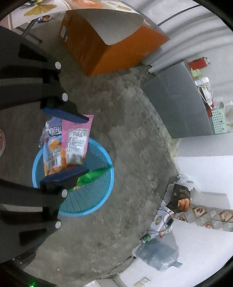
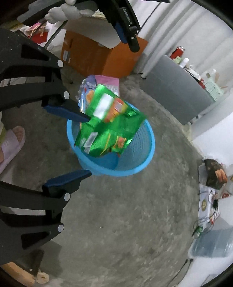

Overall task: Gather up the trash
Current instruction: 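Open both grippers to drop the chip bags into the blue wastebasket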

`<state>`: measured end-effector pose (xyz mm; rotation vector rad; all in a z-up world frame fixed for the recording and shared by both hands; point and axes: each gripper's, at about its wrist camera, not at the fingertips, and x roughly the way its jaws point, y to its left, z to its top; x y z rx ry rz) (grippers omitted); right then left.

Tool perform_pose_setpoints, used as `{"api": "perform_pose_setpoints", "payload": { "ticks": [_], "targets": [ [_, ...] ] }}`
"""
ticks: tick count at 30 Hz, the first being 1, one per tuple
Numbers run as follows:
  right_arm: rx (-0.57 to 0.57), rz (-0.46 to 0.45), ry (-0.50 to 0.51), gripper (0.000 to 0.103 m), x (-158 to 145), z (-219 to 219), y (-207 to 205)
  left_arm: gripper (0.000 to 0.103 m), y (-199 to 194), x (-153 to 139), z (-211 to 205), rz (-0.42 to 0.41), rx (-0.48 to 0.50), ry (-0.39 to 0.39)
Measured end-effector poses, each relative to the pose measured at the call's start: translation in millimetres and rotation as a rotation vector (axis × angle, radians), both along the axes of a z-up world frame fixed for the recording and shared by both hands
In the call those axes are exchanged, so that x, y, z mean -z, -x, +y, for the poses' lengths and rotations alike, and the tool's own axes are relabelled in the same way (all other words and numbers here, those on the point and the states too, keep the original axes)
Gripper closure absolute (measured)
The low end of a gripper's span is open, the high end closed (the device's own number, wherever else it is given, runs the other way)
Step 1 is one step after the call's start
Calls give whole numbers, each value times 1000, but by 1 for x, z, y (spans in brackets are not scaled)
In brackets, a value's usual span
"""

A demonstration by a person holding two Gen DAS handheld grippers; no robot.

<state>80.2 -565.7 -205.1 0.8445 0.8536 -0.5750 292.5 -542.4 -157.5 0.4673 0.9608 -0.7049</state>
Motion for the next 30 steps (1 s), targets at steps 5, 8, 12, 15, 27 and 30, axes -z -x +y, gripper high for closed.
{"api": "perform_pose_setpoints", "payload": {
  "ticks": [5, 8, 12, 15, 27, 30],
  "targets": [
    [16, -29, 1, 50, -23, 1, 20, 54, 9, -35, 13, -3, 14, 49],
    [-9, -57, 20, 50, -28, -2, 13, 51, 14, -68, 30, 1, 35, 87],
    [-33, -86, 12, 50, -30, 0, 3, 46, 16, -114, 76, 11, 33, 149],
    [-73, -85, 23, 50, -31, 4, -15, 43, 17, -150, 129, 36, 27, 206],
    [-174, 373, 5, 91, 98, -41, -163, 35, 38, -215, 380, -122, -160, 293],
    [-232, 420, -119, 92, 146, -45, -198, 35, 30, -206, 427, -119, -273, 289]
  ]
}}
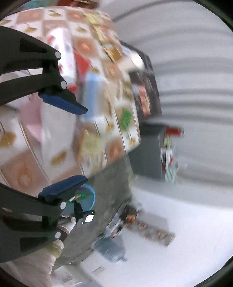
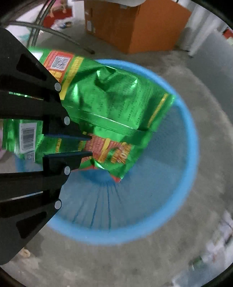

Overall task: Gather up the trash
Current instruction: 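Open both grippers to drop the chip bags into the blue wastebasket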

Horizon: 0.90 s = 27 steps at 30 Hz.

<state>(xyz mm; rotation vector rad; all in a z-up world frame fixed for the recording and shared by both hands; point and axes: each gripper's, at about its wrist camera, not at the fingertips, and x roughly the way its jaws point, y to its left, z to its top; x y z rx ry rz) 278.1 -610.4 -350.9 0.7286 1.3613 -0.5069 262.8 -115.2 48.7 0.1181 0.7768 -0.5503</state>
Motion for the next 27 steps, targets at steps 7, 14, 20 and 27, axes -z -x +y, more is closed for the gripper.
{"api": "perform_pose_setpoints", "payload": {
  "ticks": [7, 14, 20, 27],
  "targets": [
    [50, 72, -132, 92, 64, -7, -35, 35, -17, 12, 52, 29, -139, 35],
    [220, 54, -269, 84, 83, -33, -13, 35, -28, 25, 64, 85, -163, 95],
    [282, -55, -147, 72, 32, -37, 16, 35, -20, 28, 79, 98, -193, 125],
    [4, -118, 4, 72, -56, -7, 42, 35, -16, 36, 90, 113, -211, 136]
  ]
}}
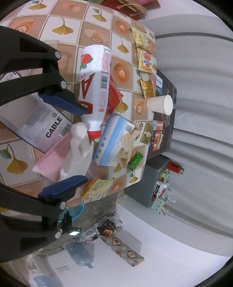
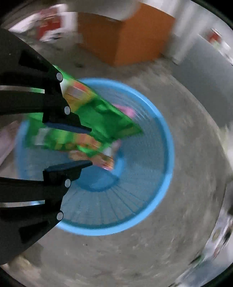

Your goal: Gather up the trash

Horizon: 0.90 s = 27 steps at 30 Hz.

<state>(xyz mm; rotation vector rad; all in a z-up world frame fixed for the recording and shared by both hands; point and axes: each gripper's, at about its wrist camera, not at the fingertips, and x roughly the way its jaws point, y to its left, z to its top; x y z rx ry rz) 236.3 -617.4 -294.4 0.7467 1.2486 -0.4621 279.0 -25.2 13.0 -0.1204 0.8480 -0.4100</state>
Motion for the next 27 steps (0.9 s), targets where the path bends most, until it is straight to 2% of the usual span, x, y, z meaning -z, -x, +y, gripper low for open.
{"api": "perform_pose_setpoints", "payload": {
  "ticks": [3, 6, 8, 12, 15, 20, 25, 27],
  "targets": [
    [-143, 102, -135, 75, 17, 19, -3, 35, -2, 4, -1, 8, 1, 1],
    [-211, 184, -152, 76, 43, 35, -20, 35, -5, 8, -2, 22, -3, 10],
    [-224, 204, -171, 79, 66, 46, -36, 35, -6, 10, -3, 33, -5, 12],
    [-163, 216, -243, 81, 100, 39, -59, 35, -6, 11, -2, 32, -13, -15],
    [-160, 246, -174, 81, 109, 32, -66, 35, -6, 10, 1, 24, -24, -33],
    [-71, 172, -119, 81, 83, 4, -42, 35, -1, 8, 7, 21, -26, -8],
    [-53, 90, -25, 78, 16, -11, 4, 35, 14, -1, 15, 4, -23, 34],
    [-66, 31, 9, 69, -19, -1, 22, 35, 24, -9, 25, -13, -39, 54]
  ]
}}
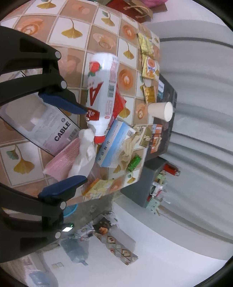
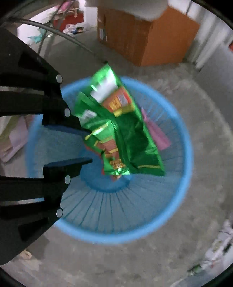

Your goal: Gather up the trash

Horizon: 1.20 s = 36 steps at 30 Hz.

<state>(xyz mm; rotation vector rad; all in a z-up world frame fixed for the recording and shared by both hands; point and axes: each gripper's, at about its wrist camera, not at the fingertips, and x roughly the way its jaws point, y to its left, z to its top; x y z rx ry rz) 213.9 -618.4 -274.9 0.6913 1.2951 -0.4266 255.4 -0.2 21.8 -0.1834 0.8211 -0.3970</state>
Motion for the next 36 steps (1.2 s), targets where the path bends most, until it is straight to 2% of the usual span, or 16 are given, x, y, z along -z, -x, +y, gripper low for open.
{"api": "perform_pose_setpoints", "payload": {
  "ticks": [1, 2, 3, 5, 8, 10, 12, 15, 17, 19, 23, 27, 30, 32, 36],
  "targets": [
    [-11, -41, 16, 66, -21, 10, 10, 35, 6, -4, 6, -8, -14, 6],
    [-25, -83, 37, 59, -46, 25, 20, 34, 12, -9, 15, -16, -31, 13],
    [-36, -114, 52, 51, -57, 34, 34, 33, 19, -13, 24, -26, -49, 21],
    [-65, -200, 89, 43, -101, 54, 60, 30, 32, -19, 41, -45, -84, 30],
    [-100, -303, 122, 36, -154, 89, 93, 28, 58, -27, 76, -74, -162, 24],
    [-115, -360, 144, 29, -173, 121, 107, 27, 76, -30, 100, -84, -218, 22],
    [-138, -428, 179, 19, -207, 152, 127, 24, 92, -32, 123, -90, -265, 26],
    [-176, -528, 189, 15, -237, 192, 142, 22, 110, -27, 149, -95, -305, 59],
    [-206, -585, 147, 15, -233, 211, 137, 22, 115, -17, 158, -77, -302, 98],
    [-256, -647, 76, 15, -244, 242, 133, 22, 114, -7, 160, -63, -292, 125],
    [-376, -702, -5, 15, -244, 301, 106, 22, 107, 11, 150, -69, -233, 165],
    [-512, -703, 33, 15, -269, 358, 79, 22, 89, 23, 134, -110, -185, 126],
    [-649, -697, 105, 18, -278, 402, 51, 29, 72, 35, 131, -94, -159, 147],
    [-723, -682, 150, 23, -280, 425, 32, 34, 61, 43, 130, -78, -143, 175],
    [-839, -644, 227, 37, -278, 460, -10, 42, 42, 57, 122, -52, -125, 153]
  ]
}}
